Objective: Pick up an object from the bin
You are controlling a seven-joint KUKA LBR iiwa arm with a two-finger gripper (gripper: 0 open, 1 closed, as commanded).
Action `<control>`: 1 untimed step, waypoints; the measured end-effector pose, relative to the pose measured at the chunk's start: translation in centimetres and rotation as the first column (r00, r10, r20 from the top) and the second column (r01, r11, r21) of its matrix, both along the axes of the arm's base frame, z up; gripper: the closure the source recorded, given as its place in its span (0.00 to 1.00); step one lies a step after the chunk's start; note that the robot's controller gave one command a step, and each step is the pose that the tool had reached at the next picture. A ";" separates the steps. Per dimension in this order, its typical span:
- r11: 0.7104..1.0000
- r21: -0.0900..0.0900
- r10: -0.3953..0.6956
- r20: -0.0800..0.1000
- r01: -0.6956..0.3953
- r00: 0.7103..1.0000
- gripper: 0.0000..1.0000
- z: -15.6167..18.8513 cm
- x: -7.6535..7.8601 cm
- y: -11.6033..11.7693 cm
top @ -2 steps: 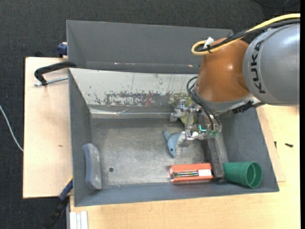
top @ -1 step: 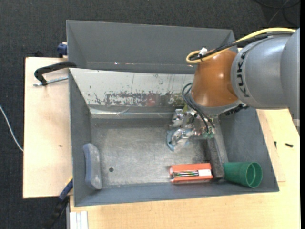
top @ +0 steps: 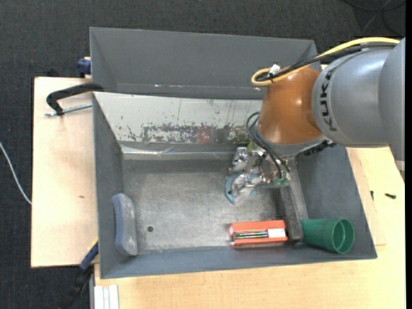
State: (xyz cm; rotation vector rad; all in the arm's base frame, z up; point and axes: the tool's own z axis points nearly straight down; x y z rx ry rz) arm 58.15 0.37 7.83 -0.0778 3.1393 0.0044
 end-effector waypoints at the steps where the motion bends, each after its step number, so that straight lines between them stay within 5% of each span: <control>1: 0.998 -0.003 0.070 0.001 -0.070 0.998 1.00 0.9 -0.6 0.4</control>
Offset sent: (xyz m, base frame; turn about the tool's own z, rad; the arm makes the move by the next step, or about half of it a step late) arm -0.0024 0.0027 0.1661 -0.0720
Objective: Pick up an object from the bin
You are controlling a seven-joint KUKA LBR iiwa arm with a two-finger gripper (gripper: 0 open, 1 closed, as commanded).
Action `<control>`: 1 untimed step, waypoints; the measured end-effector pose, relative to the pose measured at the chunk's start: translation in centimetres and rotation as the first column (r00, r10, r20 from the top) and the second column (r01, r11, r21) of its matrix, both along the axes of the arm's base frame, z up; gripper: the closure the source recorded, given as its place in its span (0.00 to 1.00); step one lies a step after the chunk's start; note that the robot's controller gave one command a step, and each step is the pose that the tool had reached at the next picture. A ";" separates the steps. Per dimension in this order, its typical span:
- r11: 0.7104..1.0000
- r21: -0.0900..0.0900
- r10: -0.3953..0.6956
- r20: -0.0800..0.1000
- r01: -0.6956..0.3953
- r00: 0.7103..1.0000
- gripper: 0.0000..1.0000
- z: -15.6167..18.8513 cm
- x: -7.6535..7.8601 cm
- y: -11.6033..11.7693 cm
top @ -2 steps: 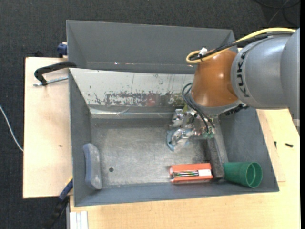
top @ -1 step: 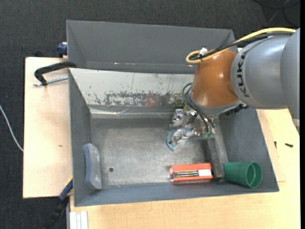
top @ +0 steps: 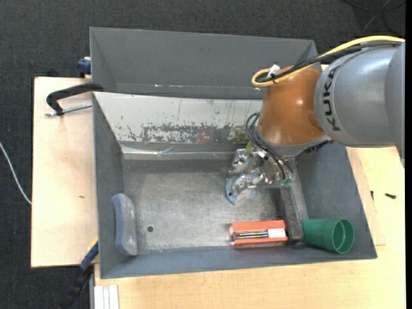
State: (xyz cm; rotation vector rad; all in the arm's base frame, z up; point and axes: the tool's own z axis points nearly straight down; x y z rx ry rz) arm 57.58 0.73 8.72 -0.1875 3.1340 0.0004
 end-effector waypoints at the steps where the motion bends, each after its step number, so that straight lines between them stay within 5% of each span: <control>1: 1.000 0.001 0.002 0.007 -0.002 1.000 1.00 16.0 0.5 0.0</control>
Offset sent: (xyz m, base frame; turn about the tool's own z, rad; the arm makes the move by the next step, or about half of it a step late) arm 0.0000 0.0000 0.0000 0.0000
